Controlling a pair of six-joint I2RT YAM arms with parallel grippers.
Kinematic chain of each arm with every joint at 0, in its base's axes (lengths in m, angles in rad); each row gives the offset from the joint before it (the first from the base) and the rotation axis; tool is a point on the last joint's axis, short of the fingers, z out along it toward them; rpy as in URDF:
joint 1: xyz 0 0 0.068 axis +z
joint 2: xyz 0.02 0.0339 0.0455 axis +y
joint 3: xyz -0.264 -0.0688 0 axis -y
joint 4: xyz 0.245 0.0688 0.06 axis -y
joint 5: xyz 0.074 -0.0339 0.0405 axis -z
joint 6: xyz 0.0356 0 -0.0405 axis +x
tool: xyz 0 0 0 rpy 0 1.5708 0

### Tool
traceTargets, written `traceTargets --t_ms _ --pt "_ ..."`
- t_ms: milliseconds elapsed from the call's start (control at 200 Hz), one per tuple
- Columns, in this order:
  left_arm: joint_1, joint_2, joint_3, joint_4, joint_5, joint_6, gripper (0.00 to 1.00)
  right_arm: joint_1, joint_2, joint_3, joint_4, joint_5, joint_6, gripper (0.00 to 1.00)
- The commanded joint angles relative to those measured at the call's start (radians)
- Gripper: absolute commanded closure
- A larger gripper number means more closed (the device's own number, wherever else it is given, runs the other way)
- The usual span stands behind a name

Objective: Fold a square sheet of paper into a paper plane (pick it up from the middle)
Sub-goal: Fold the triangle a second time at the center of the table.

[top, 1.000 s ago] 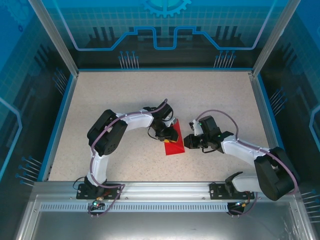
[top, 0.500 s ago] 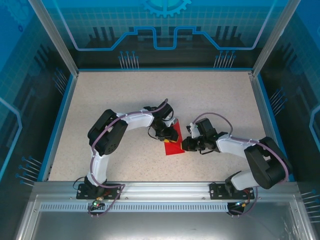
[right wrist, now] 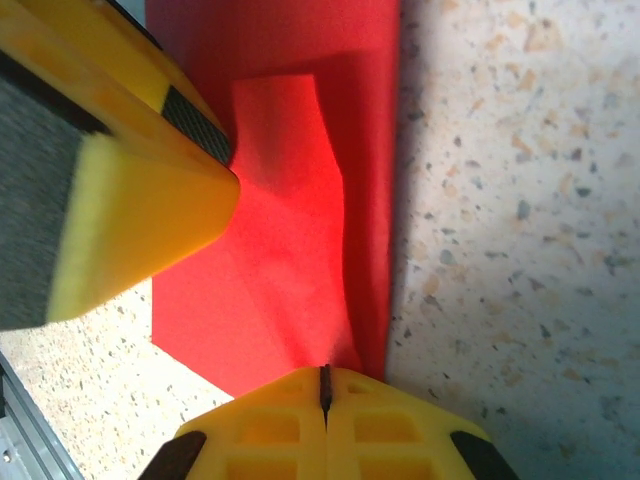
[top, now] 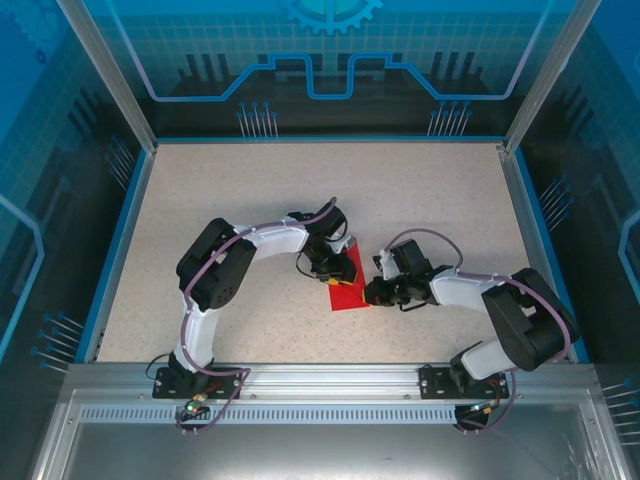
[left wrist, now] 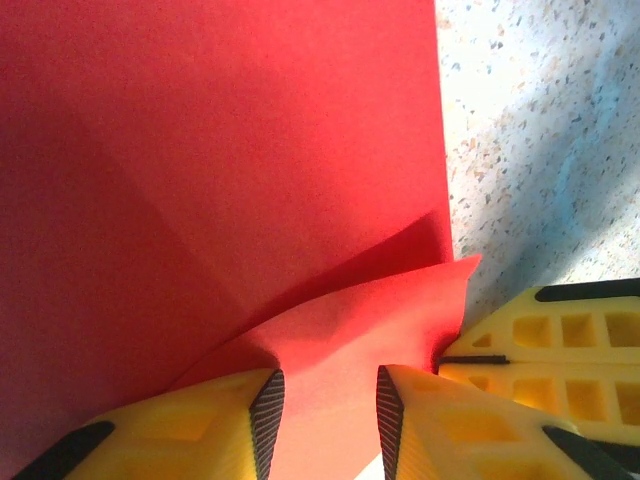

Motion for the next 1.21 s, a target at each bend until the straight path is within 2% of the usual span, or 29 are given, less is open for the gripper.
traceTargets --t_ms 0,180,405,650,960,1200 --pt "0.015 0.072 -0.001 -0.039 -0.066 0.038 0.64 0.015 0.001 -0.031 -0.030 0.006 -0.005 0.96" --pt "0.019 0.078 0.004 -0.048 -0.065 0.048 0.65 0.026 -0.006 -0.053 -0.053 0.018 0.006 0.96" --pt "0.022 0.080 0.012 -0.059 -0.060 0.059 0.64 0.042 -0.113 -0.049 -0.131 0.042 0.014 0.97" --pt "0.022 0.081 0.005 -0.048 -0.045 0.056 0.64 0.053 -0.139 -0.024 0.025 -0.014 0.101 0.97" --pt "0.022 0.078 0.031 -0.059 -0.040 0.060 0.64 0.064 0.009 -0.016 0.168 -0.037 0.134 0.97" --pt "0.023 0.076 0.046 -0.087 -0.050 0.077 0.64 0.061 0.044 -0.029 0.071 0.001 0.085 0.97"
